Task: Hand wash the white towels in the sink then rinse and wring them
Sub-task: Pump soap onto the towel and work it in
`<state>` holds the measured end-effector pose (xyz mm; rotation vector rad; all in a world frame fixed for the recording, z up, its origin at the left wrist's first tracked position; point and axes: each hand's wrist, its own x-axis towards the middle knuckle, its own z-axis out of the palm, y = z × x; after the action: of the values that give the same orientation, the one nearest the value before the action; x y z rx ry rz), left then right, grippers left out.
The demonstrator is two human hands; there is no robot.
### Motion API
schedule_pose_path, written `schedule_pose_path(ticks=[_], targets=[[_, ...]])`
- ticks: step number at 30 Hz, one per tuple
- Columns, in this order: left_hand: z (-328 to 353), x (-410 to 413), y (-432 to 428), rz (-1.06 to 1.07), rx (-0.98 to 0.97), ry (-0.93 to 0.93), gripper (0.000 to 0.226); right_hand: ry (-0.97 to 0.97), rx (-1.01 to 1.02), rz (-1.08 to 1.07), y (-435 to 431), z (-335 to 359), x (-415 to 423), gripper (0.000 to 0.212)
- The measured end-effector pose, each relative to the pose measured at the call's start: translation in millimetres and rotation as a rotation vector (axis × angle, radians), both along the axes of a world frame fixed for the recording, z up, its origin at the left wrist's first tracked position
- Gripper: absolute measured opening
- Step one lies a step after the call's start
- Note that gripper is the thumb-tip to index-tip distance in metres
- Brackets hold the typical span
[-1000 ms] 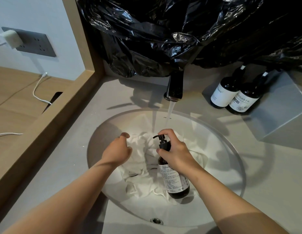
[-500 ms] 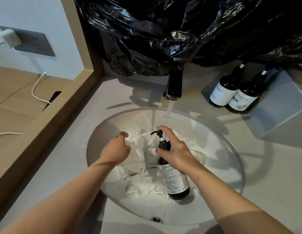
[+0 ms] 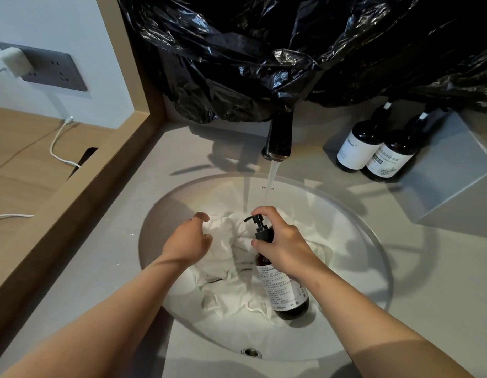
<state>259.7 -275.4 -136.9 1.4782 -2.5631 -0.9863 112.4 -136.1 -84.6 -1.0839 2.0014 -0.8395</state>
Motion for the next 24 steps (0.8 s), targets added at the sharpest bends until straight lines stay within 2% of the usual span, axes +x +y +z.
schedule_pose_path(ticks=[3,8,14,19,22,24], targets=[[1.1,0.9,0.2,-0.025,-0.019,0.006,0.043,-0.002,0.002,-0.033,1.5,-3.0,-2.0,0.038],[1.9,0.7,0.3,-0.035,-0.025,0.006,0.042,-0.018,0.020,-0.009,7.2,-0.6,-9.7,0.063],[2.0,-10.3,7.8,-0.032,-0.031,0.038,0.040,0.157,0.061,-0.079,18.9,-1.5,-21.6,0.039],[4.6,-16.9,10.1,-0.057,-0.045,0.061,0.040,0.188,0.055,-0.111,30.4,1.0,-26.0,0.052],[7.9,-16.7,10.0,-0.042,-0.042,0.061,0.038,0.258,0.086,-0.133,34.7,-0.8,-29.2,0.042],[10.6,-16.2,11.9,-0.035,-0.043,0.063,0.035,0.254,0.087,-0.160,38.5,-0.5,-30.1,0.045]])
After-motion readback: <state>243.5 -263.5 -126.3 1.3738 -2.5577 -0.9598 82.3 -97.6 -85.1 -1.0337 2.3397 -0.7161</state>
